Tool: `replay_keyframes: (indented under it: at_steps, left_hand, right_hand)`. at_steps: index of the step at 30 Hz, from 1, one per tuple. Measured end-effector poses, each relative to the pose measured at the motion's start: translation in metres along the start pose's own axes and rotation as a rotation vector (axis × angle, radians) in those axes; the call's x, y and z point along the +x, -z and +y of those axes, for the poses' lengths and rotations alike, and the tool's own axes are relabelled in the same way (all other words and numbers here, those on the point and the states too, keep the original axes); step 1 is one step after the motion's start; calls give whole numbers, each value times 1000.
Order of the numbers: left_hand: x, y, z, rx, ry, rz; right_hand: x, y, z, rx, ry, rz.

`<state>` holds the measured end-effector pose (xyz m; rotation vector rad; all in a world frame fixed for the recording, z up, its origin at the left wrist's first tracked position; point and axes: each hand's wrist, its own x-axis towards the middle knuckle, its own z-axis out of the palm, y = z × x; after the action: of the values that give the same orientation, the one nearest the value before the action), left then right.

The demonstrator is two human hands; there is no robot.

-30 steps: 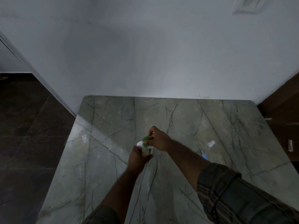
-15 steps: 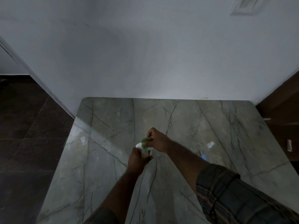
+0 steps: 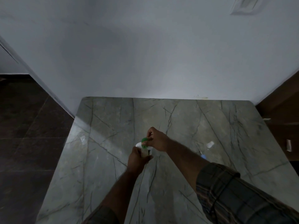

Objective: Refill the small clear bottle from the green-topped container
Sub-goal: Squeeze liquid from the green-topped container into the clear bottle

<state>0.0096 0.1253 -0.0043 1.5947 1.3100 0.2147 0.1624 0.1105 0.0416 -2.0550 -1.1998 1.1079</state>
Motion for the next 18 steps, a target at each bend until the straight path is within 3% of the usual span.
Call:
replay_keyframes:
  at_steps: [7,18]
  left_hand:
    - [1,1,-1,-10,-35,-6]
    - [3,-1,-3,-16,-40,-14]
  right_hand:
    - [-3,7,-4,-15,-37,-68]
    - [2,2,2,-36,22,-8]
